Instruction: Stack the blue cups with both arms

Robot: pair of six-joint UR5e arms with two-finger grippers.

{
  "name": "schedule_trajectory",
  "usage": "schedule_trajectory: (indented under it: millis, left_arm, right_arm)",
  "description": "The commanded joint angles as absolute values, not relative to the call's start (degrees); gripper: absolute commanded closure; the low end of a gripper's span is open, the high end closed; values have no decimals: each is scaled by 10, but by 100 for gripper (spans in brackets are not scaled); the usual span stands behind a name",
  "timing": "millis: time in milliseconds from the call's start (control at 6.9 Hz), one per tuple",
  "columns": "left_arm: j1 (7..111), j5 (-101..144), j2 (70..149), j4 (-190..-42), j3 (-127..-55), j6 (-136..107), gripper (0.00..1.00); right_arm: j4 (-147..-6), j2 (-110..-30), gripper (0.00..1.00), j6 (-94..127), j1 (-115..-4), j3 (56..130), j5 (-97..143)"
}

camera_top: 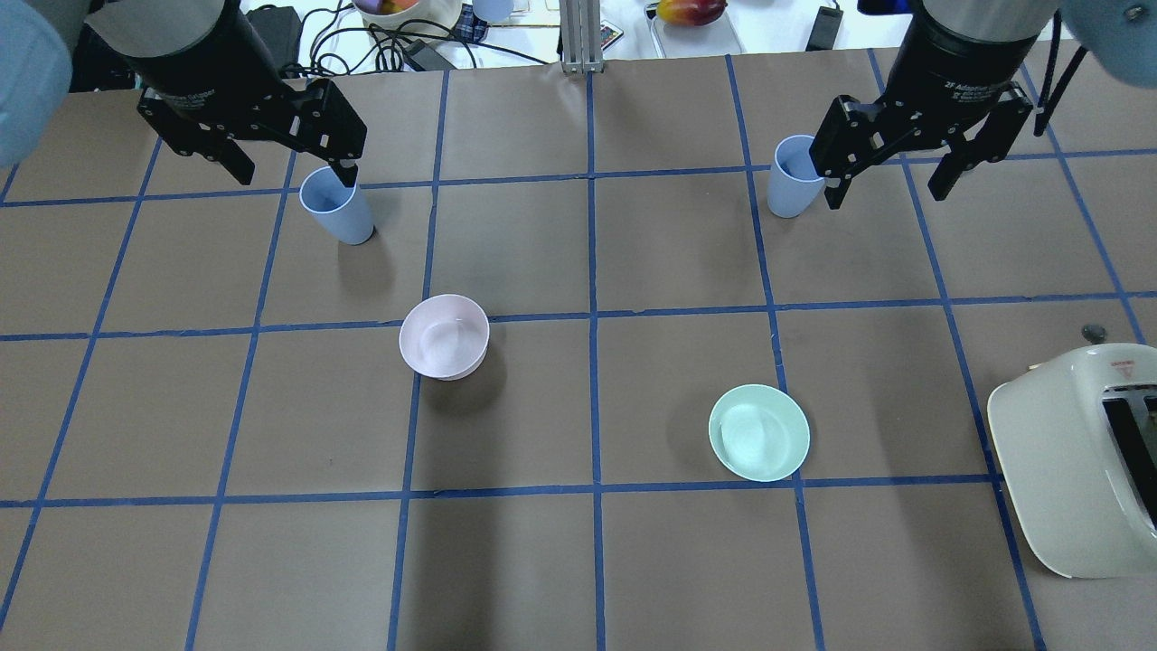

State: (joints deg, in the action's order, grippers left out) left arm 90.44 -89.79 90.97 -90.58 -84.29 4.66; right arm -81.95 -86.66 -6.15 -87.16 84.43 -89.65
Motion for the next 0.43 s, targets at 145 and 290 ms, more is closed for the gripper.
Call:
schedule_trajectory:
  millis: [145,290]
  left_arm:
    - [904,-897,910,-906,-843,47,0]
    - [904,-896,915,-904,-842,48,0]
  right_arm:
    - [-822,-867,0,-63,-872,845,-896]
    - [-822,-867,0,-62,-871,845,-896]
